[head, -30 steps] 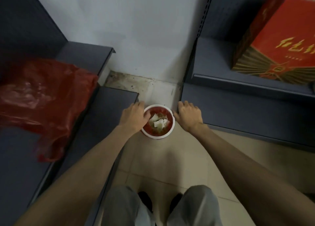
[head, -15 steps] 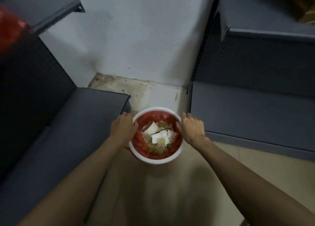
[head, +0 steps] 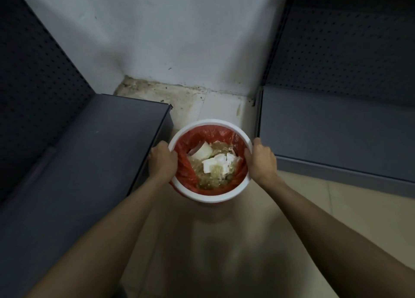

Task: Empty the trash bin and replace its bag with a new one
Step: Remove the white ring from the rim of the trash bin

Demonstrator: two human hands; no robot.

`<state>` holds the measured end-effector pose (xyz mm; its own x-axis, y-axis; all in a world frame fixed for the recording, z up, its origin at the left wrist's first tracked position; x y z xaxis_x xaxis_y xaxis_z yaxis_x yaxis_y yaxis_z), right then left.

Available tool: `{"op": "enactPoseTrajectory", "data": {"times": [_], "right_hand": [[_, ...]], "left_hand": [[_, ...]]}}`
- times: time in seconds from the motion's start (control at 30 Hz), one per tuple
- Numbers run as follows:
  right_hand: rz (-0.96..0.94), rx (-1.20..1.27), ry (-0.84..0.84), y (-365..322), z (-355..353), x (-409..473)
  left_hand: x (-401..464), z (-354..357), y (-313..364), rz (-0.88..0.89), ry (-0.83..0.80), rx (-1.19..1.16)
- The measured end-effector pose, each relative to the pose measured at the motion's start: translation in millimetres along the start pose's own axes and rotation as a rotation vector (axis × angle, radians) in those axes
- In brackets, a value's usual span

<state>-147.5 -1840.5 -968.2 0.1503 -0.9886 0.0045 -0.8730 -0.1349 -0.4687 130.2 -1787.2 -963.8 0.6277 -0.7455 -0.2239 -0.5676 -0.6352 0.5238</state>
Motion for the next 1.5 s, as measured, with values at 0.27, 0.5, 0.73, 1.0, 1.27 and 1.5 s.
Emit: {"op": "enactPoseTrajectory", "data": {"times": [0.27,0.5,0.73,1.0,1.27,1.5], "right_hand": [[0.087,0.244,-0.007,3.1,-1.2,0.4],[0.034,0.199,-0.098,-1.4,-1.4,3.0],[0.008,-0.026,0.006,-7.8,-40.3,4.1],[0.081,-0.158,0.151,45.1,-118.4,-16.3],[0.322,-0.180,0.242,147.8,-172.7,-94.0],[0.464,-0.193,0.250,218.7,-154.4,-160.2]], "left_hand": [[5.3,0.7,-0.6,-0.042,-0.067,-0.066],[5.4,-1.0,8.6,-0.006,-0.148,0.025],[-4.2,-27.3,46.4,0.117,0.008,0.199],[-47.3,-7.2,127.2,0.409,0.041,0.198],[-123.3,74.4,205.6,0.591,-0.112,0.172],[-180.1,147.2,214.5,0.638,-0.199,0.235]]}}
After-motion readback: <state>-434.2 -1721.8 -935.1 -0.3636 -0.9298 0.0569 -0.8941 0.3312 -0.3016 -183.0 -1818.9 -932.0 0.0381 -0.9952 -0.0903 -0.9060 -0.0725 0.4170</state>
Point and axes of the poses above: each hand's wrist, its own x-axis towards the middle knuckle, its own z-axis out of the palm, y = z × x, the point moved 7 cm from there along x, towards the middle knuckle, and after that the axes turned 10 degrees about -z, right-handed, at the moved point
